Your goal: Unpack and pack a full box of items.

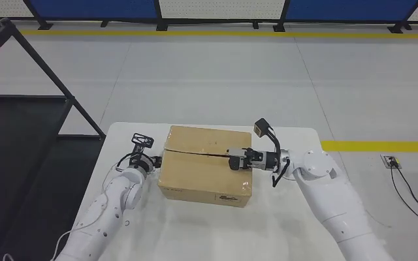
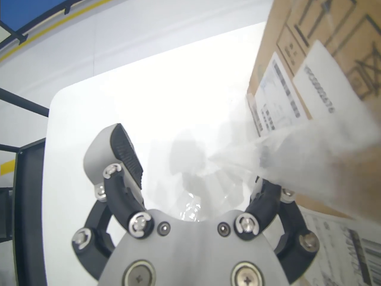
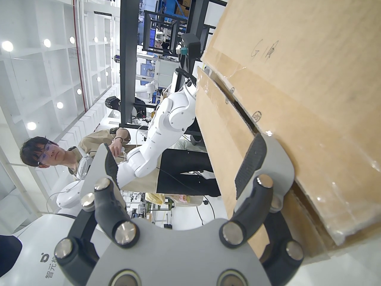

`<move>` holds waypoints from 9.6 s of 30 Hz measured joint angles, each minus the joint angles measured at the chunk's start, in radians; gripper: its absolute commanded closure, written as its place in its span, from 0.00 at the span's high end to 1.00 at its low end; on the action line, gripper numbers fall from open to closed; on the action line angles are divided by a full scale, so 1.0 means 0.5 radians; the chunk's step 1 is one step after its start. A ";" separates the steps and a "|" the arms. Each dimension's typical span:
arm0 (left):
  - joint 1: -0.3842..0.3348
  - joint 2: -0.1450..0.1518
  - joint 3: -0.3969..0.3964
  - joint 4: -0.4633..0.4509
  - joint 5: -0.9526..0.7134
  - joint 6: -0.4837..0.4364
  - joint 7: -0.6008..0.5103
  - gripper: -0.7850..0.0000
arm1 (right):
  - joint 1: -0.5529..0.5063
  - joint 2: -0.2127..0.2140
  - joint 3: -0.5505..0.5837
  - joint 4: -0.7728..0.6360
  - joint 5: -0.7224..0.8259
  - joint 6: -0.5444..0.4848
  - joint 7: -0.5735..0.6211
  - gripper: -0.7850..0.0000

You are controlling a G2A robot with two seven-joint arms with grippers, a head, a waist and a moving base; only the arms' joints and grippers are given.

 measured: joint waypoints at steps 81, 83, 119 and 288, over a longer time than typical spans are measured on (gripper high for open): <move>0.361 -0.095 -0.875 -0.519 -0.439 0.628 0.231 1.00 | 0.292 -0.090 -0.217 0.504 0.155 -0.183 0.102 1.00; 0.335 -0.101 -0.894 -0.498 -0.503 0.596 0.222 1.00 | 0.292 -0.090 -0.218 0.502 0.150 -0.182 0.101 1.00; 0.327 -0.173 -0.786 -1.125 -0.616 0.473 0.311 1.00 | 0.265 -0.089 -0.192 0.519 0.148 -0.206 0.040 1.00; -0.203 -0.091 -1.384 -0.175 -1.883 -0.366 -1.829 1.00 | -0.026 -0.017 0.107 0.172 0.432 -0.527 -0.513 1.00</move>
